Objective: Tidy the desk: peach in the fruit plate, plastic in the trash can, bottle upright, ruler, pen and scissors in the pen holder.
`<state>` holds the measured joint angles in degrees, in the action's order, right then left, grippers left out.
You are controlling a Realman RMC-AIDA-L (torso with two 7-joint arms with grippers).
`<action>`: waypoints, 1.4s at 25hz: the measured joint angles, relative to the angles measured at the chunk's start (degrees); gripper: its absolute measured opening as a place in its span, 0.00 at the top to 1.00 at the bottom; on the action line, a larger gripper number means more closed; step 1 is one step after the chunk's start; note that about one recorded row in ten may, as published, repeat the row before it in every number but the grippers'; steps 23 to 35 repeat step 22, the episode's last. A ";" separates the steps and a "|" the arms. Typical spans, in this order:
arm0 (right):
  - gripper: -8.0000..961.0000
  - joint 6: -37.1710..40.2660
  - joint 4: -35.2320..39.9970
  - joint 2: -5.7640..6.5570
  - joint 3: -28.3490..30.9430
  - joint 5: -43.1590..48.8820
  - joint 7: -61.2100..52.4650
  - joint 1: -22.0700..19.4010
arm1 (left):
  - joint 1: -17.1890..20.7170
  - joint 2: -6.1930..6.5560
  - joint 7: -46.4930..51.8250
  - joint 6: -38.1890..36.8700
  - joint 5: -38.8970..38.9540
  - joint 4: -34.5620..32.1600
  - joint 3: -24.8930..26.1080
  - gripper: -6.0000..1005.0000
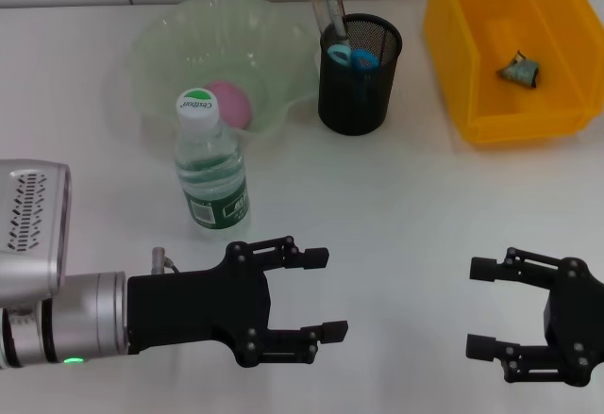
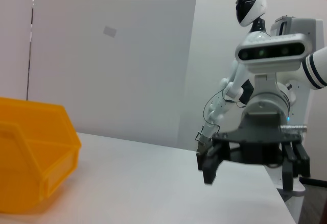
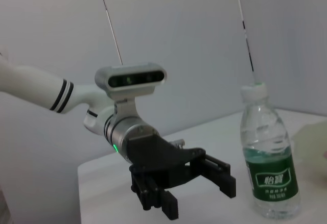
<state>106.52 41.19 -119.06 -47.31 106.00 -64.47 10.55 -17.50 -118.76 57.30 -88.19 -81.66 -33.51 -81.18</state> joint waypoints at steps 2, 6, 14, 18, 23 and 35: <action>0.13 -0.20 -0.51 -0.02 0.04 0.17 0.01 -0.01 | -0.03 0.00 0.00 -0.04 0.01 0.00 0.05 0.22; 0.13 -0.29 -0.90 -0.04 0.12 0.23 0.03 -0.03 | -0.09 0.02 0.00 0.03 0.01 0.05 0.08 0.22; 0.13 -0.35 -1.04 0.00 0.18 0.35 -0.01 0.20 | 0.19 0.02 0.00 -0.23 0.02 0.05 0.45 0.22; 0.13 -0.36 -1.02 0.01 0.26 0.39 -0.09 0.19 | 0.43 0.02 0.00 -0.24 0.01 0.03 0.50 0.22; 0.13 -1.21 -1.03 0.03 0.29 0.42 -0.13 0.10 | 0.47 0.02 0.00 -0.26 0.01 0.03 0.50 0.22; 0.13 -1.21 -1.03 0.03 0.29 0.42 -0.13 0.10 | 0.47 0.02 0.00 -0.26 0.01 0.03 0.50 0.22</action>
